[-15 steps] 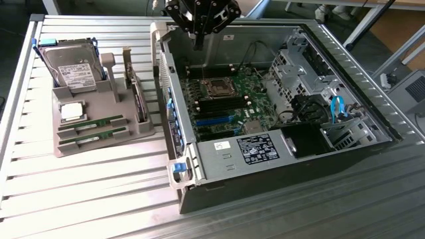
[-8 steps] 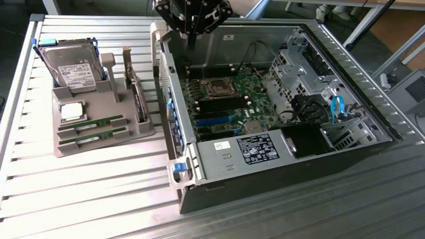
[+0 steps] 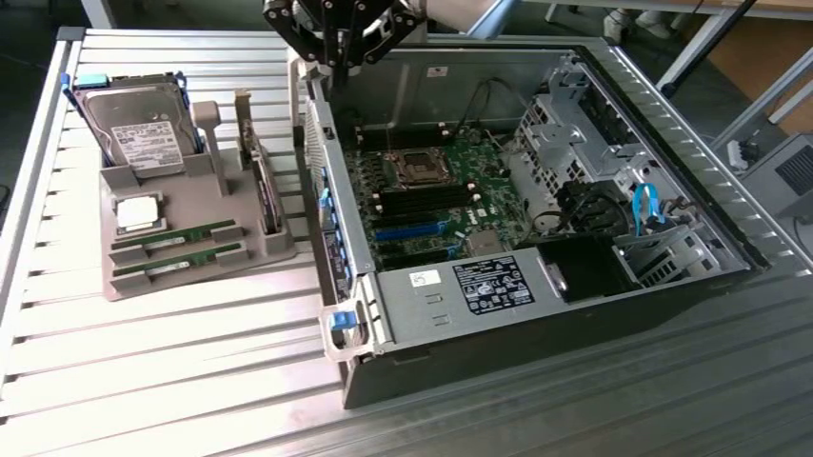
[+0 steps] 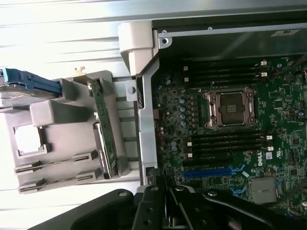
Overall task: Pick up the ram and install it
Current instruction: 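Reach for the ram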
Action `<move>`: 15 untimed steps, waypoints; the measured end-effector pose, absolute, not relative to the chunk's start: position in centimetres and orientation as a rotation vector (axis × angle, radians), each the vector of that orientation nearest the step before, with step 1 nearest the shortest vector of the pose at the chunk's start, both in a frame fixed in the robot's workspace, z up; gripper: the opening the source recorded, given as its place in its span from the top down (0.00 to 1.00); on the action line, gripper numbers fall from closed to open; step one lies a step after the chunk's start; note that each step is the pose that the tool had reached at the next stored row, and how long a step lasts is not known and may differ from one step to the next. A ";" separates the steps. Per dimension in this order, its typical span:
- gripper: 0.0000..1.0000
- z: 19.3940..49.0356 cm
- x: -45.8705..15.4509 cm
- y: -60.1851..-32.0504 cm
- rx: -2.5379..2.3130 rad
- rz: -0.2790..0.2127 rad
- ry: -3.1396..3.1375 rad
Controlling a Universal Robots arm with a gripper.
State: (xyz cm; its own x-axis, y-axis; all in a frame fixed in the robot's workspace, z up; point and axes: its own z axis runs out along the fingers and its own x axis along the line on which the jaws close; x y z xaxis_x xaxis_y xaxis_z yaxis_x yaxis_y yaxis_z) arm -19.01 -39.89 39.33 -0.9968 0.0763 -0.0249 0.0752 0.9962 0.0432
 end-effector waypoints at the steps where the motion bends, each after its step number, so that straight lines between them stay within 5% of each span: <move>1: 0.87 39.3 -19.3 -39.9 0.118 0.066 3.112; 15: 0.87 39.3 -22.0 -39.9 0.118 0.066 3.112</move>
